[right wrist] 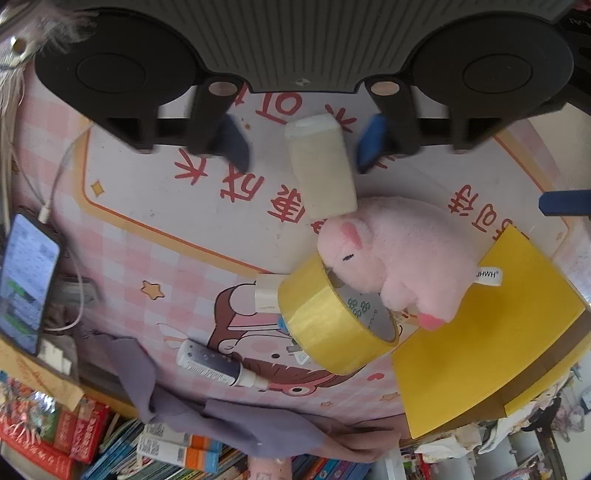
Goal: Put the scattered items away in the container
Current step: 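Grasp the white charger cube with the right gripper, then grasp the pink plush pig with the left gripper while the right gripper holds the cube, then lift the pig and cube and carry both toward the yellow box, then lower the pig and cube into the box and open both grippers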
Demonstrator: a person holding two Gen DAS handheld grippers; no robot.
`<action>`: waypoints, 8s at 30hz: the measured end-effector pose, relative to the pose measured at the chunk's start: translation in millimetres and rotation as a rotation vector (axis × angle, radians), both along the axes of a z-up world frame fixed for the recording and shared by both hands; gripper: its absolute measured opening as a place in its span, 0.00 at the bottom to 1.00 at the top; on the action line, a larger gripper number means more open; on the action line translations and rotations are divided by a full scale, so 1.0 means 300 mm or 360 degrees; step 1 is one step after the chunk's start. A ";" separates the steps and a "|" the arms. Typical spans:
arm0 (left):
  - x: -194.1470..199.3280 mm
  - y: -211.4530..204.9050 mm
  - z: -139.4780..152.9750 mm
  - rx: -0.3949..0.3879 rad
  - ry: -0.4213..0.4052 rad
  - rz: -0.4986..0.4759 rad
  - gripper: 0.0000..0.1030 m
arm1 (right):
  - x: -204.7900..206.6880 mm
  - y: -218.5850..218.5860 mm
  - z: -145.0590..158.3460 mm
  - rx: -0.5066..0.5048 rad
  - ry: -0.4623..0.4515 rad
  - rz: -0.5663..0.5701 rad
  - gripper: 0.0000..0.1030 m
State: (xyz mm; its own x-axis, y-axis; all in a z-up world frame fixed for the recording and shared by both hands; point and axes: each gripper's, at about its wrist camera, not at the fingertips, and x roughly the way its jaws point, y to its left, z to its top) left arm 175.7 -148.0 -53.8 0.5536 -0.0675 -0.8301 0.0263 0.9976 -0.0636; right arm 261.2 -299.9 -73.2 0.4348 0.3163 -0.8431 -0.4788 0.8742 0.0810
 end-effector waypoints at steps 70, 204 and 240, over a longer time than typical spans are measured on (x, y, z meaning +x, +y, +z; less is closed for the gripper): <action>0.096 -0.101 0.005 0.0135 -0.0091 -0.0017 0.73 | 0.005 -0.124 0.034 0.0165 -0.0021 0.0049 0.25; 0.152 0.799 0.229 0.0175 -0.0503 -0.0100 0.75 | 0.069 0.903 0.279 -0.0055 -0.0582 0.0411 0.25; 0.314 0.828 0.077 0.0311 -0.0199 -0.0123 0.84 | 0.189 0.987 0.130 -0.0253 -0.0335 0.0557 0.25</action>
